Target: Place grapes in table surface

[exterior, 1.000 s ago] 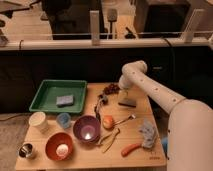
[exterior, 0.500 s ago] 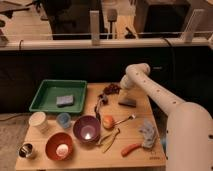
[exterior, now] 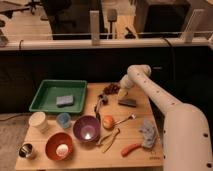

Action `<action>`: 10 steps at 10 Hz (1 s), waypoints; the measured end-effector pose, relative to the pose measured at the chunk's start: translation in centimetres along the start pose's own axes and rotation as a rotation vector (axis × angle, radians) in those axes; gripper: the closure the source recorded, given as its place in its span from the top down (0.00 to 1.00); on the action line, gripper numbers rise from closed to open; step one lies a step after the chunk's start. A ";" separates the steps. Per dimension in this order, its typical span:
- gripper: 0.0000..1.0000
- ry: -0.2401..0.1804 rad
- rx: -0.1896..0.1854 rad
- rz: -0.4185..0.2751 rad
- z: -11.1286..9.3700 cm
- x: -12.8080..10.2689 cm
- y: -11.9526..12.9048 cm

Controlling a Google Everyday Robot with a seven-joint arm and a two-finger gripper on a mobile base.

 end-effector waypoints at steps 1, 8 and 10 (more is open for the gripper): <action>0.80 0.010 0.011 -0.005 0.2 0.1 -0.3; 0.80 -0.026 -0.004 -0.009 2.5 -1.6 -0.5; 0.80 -0.041 -0.015 -0.014 3.1 -2.0 -0.2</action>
